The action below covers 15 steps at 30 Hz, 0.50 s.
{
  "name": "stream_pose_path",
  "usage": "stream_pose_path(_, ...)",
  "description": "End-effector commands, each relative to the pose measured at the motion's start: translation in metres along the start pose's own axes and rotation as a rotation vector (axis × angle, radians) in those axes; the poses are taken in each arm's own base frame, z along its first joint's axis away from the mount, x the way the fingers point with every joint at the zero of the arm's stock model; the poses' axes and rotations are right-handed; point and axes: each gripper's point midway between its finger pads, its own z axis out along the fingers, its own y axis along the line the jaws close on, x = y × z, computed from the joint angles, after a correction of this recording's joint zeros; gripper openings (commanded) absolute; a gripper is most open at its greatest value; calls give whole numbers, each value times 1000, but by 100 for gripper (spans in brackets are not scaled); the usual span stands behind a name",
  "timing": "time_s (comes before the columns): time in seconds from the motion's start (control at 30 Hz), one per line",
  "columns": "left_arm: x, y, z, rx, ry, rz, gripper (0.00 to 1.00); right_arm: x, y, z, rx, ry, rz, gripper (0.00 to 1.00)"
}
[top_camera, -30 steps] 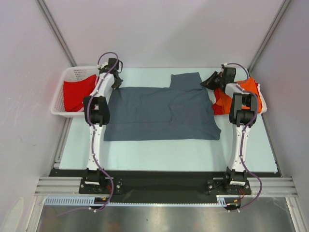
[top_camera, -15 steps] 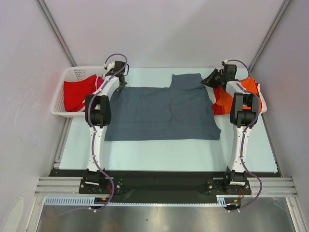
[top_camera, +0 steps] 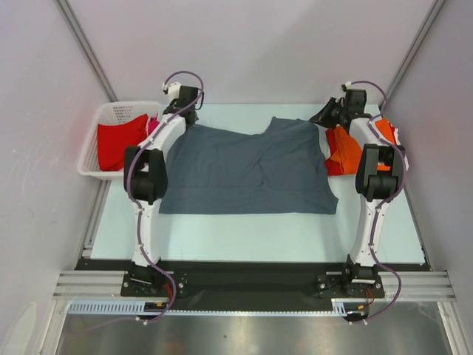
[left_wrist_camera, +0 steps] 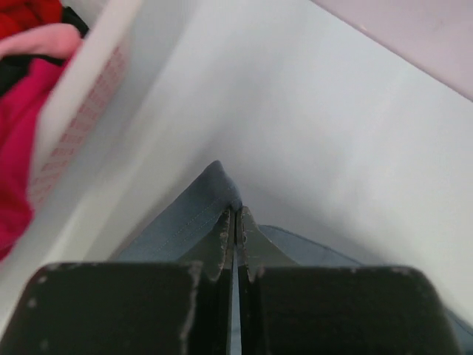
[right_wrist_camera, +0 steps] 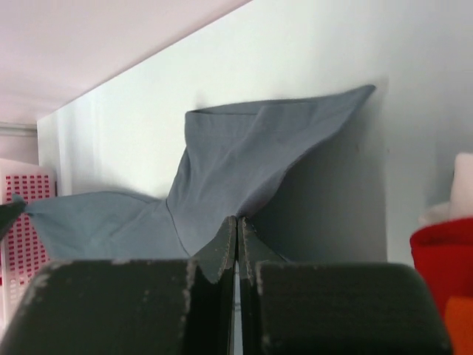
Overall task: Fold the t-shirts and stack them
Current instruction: Fold the tshirt
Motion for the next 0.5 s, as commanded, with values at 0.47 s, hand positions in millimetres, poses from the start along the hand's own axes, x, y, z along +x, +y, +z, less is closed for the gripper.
stream_pose_path(0.47, -9, 33, -4, -43, -55, -9, 0, 10, 37, -58, 7, -14, -72, 0)
